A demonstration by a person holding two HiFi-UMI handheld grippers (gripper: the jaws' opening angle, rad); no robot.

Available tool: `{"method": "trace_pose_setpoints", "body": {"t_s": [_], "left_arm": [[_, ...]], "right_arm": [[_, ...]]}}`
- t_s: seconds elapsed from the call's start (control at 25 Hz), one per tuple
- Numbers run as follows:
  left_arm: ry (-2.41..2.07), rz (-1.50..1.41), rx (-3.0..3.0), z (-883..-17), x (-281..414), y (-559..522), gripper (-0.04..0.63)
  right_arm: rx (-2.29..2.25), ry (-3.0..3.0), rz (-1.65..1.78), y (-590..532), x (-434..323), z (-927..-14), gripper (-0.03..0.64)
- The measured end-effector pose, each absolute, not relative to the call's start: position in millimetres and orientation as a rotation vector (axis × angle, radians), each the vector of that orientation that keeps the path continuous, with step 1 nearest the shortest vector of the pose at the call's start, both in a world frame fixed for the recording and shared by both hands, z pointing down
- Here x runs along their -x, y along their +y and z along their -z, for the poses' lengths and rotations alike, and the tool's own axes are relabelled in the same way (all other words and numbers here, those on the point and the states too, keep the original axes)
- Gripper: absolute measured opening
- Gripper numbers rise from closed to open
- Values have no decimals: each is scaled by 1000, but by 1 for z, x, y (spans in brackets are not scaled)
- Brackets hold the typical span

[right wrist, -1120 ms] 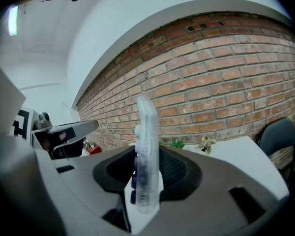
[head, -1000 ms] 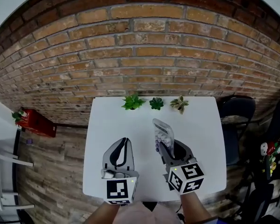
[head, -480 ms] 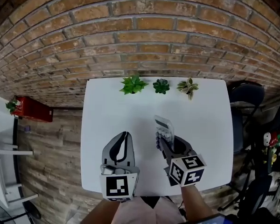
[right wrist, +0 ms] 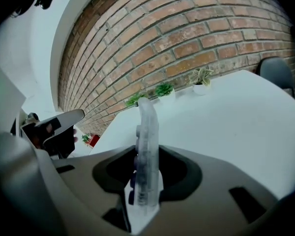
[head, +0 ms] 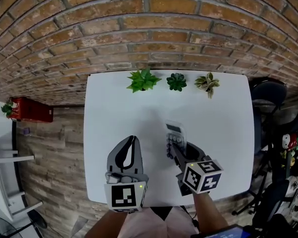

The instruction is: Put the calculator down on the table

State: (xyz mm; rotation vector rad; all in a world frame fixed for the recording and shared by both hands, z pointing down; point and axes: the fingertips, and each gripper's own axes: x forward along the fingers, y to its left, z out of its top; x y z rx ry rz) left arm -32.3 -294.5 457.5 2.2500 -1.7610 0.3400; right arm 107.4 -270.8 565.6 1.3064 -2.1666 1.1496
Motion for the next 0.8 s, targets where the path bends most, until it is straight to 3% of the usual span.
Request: {"method": "trace_pose_setpoints", "body": {"t_s": [0.6, 0.8], "left_arm": [[-1735, -350, -2266, -463, 37, -305, 21], [-1717, -383, -2281, -468, 34, -303, 21]], "right_arm": [[-1331, -2100, -1143, -277, -108, -574, 147], [-1314, -2093, -1075, -277, -111, -577, 196]]}}
